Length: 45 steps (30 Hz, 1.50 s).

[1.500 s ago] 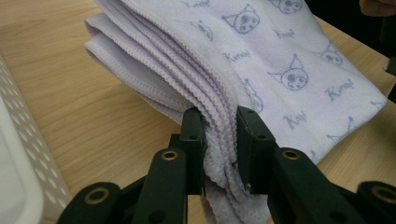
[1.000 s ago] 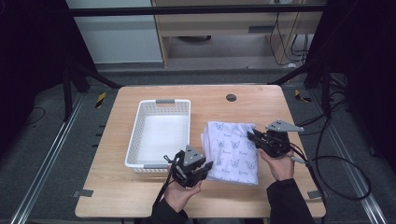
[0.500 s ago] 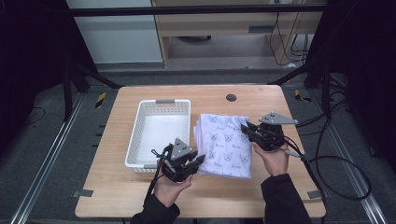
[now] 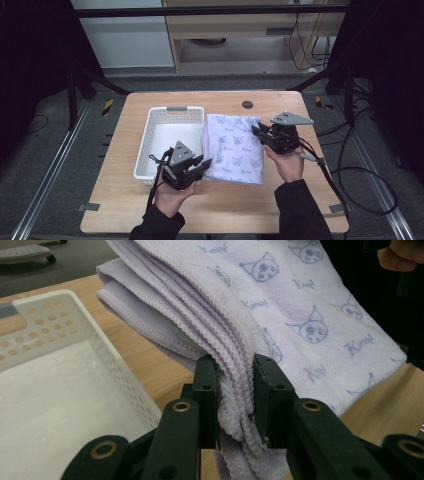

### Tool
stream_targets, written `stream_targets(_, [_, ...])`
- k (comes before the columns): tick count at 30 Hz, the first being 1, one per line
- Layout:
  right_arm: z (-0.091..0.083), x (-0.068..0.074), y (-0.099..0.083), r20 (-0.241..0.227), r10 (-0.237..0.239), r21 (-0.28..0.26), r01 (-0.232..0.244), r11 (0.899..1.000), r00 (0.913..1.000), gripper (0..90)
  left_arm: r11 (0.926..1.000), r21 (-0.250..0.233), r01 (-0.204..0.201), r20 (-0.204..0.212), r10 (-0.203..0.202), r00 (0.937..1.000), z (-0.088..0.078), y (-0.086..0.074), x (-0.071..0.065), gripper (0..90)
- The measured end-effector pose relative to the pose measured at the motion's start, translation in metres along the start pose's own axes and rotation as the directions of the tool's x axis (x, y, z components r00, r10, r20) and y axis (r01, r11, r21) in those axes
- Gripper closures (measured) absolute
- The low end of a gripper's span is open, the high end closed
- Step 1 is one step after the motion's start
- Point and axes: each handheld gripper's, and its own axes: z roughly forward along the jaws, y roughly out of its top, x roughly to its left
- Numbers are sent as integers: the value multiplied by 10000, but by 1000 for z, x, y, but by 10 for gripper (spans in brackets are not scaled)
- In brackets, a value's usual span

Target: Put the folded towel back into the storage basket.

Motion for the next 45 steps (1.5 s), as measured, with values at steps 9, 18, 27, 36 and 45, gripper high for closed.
stream_targets(9, [10,13,10,-135,-138,-89,137,9999,9998,766,9999,-131,20,-188,-23,9998,-13,-1,11,728])
stream_targets(18, [21,25,24,-320,-311,-231,304,9993,9990,767,9992,-339,191,-477,-207,9986,-26,-3,25,728])
stream_targets(27, [35,39,37,-501,-474,-412,453,9981,9976,767,9970,-603,477,-716,-520,9961,-40,-6,41,728])
stream_targets(36, [55,57,52,-706,-605,-419,576,9975,9957,766,9930,-849,819,-1000,-903,9909,-52,-12,59,728])
stream_targets(45, [76,74,65,-901,-845,-421,810,9958,9923,766,9882,-1020,1140,-1377,-1275,9822,-65,-20,77,727])
